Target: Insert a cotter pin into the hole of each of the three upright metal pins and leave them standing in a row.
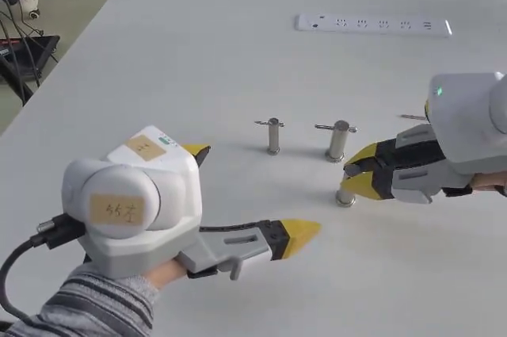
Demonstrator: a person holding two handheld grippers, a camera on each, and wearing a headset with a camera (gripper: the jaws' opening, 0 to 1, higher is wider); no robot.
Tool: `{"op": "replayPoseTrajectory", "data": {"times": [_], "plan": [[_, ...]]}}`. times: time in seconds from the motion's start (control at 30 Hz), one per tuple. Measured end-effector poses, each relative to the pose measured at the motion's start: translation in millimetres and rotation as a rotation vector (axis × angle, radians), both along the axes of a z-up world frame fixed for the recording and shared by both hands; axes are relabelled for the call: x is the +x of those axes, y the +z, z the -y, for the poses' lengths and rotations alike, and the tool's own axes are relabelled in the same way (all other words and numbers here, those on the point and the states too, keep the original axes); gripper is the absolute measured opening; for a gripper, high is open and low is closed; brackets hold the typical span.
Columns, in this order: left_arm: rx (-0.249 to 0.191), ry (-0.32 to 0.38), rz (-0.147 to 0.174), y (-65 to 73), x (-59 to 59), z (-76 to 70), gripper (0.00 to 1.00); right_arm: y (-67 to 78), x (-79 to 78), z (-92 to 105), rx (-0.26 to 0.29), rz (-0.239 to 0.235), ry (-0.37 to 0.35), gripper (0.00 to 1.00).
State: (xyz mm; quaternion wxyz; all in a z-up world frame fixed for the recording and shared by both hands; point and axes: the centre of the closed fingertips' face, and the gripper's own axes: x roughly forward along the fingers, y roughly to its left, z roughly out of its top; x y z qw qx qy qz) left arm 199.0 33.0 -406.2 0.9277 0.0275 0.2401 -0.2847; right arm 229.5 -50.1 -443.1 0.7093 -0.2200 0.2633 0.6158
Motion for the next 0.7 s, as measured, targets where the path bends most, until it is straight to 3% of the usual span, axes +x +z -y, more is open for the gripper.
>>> {"op": "replayPoseTrajectory", "data": {"times": [0.3,0.47,0.7], "plan": [[0.002,0.001,-0.005,-1.0,-1.2,0.1,0.95,-0.9,0.4,1.2,-0.02,0.038,0.032,0.09],[0.0,-0.001,-0.01,-1.8,-2.3,1.3,0.95,-9.2,0.5,4.0,-0.077,0.08,0.043,0.09],[-0.003,0.0,-0.01,-0.3,-3.1,1.6,0.95,-9.9,3.8,10.3,-0.073,0.075,0.001,0.11]]}}
